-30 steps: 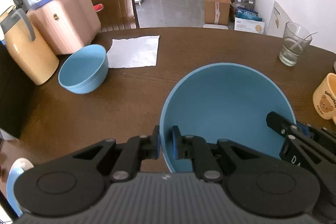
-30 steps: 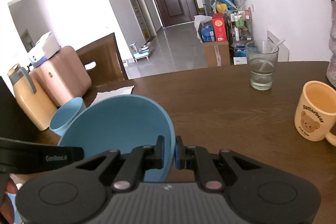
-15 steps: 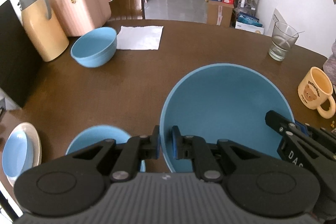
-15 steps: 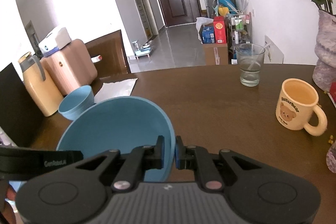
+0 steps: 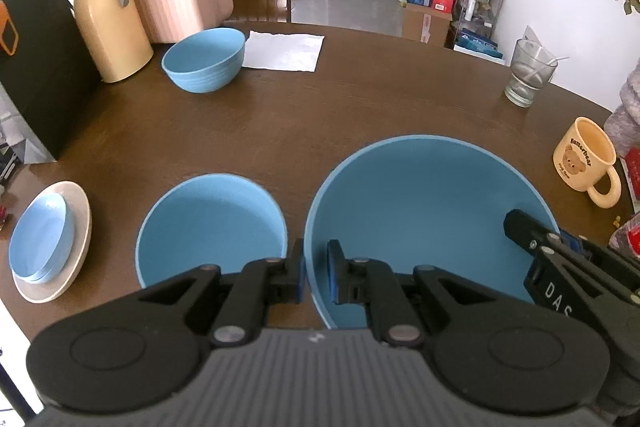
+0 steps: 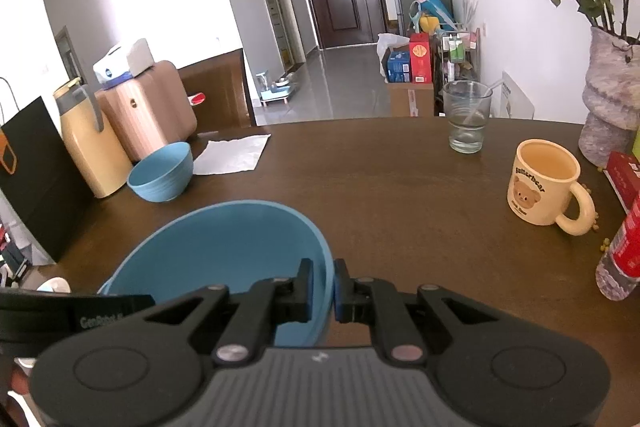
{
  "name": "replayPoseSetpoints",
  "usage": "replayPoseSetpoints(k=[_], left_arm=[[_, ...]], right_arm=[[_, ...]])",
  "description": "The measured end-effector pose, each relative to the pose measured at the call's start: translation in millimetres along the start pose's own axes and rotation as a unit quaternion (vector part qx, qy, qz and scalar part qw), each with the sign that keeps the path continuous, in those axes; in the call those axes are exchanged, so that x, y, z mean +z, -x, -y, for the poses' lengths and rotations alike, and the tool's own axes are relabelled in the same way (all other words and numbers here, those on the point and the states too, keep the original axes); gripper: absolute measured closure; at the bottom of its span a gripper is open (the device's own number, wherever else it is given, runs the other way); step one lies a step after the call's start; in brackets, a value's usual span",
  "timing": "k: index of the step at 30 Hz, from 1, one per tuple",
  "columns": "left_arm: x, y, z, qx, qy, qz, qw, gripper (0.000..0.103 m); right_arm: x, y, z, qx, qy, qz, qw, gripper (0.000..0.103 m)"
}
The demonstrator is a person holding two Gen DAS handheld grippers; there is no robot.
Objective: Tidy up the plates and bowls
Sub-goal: 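Lift and carry the bowl with both grippers over the placed bowl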
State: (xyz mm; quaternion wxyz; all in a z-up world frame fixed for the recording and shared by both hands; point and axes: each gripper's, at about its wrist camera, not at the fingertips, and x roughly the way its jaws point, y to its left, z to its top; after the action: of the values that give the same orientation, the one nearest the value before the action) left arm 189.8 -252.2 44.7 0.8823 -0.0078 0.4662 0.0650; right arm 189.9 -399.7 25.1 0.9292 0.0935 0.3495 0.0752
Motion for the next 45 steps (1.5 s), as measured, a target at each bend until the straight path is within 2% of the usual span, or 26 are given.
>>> replayPoseSetpoints(k=[21,45], left_arm=[[-9.0,30.0,-57.2,-0.001,0.031,0.014,0.9994,0.092],[5.2,23.4,-138.0,-0.012,0.063,0.009,0.9979,0.092]], right_arm=[[-5.8,28.3,-60.7,0.007,0.03,0.011,0.999,0.093],[-0.9,13.0,-142.3,0.01,0.069,0.003,0.998,0.093]])
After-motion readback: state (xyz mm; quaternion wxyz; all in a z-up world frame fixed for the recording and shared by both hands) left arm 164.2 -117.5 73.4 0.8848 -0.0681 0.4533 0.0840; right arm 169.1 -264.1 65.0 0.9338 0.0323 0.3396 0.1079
